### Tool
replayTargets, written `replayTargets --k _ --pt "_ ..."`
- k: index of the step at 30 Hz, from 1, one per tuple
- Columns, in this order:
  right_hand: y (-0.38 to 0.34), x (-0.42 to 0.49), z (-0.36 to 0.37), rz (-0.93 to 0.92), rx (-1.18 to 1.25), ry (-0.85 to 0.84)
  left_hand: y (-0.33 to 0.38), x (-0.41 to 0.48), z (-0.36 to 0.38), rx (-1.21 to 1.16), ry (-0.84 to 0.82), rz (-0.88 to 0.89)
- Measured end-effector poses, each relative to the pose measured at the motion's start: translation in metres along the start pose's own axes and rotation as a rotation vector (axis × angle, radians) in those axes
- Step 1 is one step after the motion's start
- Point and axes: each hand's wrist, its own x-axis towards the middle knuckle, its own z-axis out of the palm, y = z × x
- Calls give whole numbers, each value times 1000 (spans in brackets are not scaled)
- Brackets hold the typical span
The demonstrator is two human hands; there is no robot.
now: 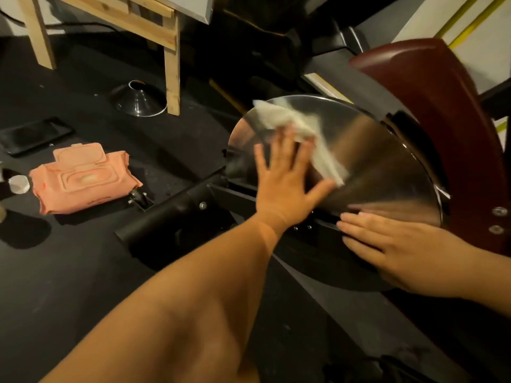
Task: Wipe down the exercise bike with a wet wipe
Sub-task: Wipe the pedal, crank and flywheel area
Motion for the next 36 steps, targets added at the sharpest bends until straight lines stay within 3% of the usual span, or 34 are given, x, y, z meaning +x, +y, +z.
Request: replayTargets --k 2,5,8,11,14,17,19,24,31,36 --pt "1 7 3 29 52 17 -7 -5 3 -107 -62 -238" --pt "0 21 7 59 33 64 -14 -16 6 -296 -114 -420" --pt "-6 35 11 144 -10 57 -55 -45 19 -313 -304 -567" --pt "-10 44 17 205 -36 41 -110 -62 27 -306 -409 -664" --pt "-10 47 18 192 -67 38 -138 -51 34 -268 -448 -641" --pt "-10 50 19 188 -47 21 -117 -48 29 -332 -324 -685" --pt "-11 51 19 192 -50 17 -87 -57 17 -287 -206 -634" --pt "-11 55 19 193 -80 10 -31 -78 -7 -297 -77 -190" --pt "-12 60 20 182 -58 50 -43 -62 -7 -548 -133 -165" --pt "-14 61 23 192 -16 99 -68 -48 -7 -348 -223 58"
